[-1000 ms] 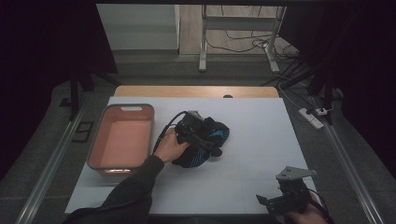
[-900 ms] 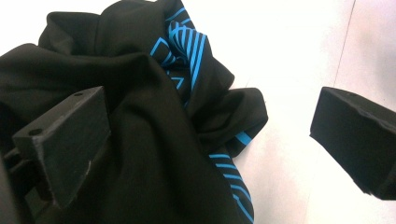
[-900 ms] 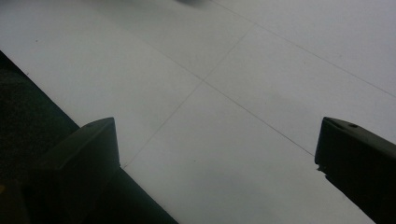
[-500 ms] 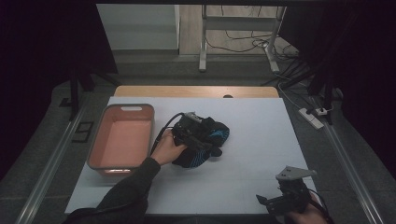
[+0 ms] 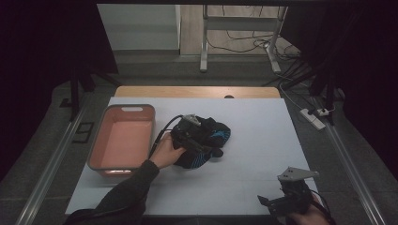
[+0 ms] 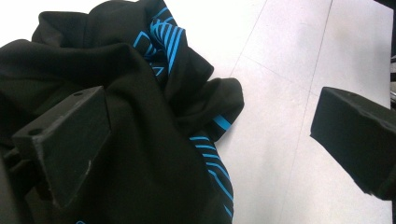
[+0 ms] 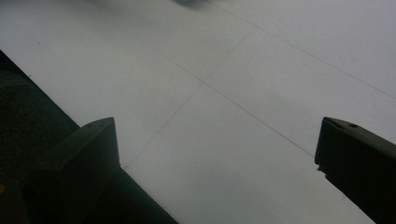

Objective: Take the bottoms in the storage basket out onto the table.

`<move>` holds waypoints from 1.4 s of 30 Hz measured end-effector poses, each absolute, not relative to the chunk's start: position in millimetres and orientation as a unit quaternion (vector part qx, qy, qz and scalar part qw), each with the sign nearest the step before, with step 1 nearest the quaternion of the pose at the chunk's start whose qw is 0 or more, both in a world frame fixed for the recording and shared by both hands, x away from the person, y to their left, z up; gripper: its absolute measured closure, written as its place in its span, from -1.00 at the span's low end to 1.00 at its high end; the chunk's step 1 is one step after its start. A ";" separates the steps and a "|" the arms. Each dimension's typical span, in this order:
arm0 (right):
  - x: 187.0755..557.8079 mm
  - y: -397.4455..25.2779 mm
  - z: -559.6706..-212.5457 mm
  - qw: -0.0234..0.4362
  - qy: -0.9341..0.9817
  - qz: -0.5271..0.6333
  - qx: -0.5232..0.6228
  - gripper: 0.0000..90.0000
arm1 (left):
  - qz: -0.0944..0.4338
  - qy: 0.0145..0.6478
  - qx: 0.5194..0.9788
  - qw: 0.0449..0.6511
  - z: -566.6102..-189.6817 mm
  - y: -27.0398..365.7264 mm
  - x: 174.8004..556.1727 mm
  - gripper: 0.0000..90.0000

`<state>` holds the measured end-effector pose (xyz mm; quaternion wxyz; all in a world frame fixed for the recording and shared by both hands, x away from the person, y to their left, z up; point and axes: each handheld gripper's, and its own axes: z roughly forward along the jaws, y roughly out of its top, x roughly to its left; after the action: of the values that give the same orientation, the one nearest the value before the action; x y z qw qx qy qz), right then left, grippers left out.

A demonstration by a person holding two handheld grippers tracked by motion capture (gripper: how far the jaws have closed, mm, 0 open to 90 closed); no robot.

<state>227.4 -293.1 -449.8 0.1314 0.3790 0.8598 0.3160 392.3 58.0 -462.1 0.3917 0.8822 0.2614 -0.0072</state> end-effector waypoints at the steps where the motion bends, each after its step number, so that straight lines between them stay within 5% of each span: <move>1: 227.4 -293.1 -449.8 0.131 0.860 0.316 0.379 -1.00 | -0.007 0.262 0.882 0.392 -462.2 58.3 392.0 -1.00; 42: 225.2 -295.8 -447.6 0.139 0.851 0.334 0.381 -1.00 | -0.027 0.262 0.860 0.436 -448.6 84.1 372.6 -1.00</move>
<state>225.2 -295.8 -447.6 0.1390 0.3811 0.8508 0.3339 372.6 84.1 -448.6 0.4362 0.8605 0.2618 -0.0274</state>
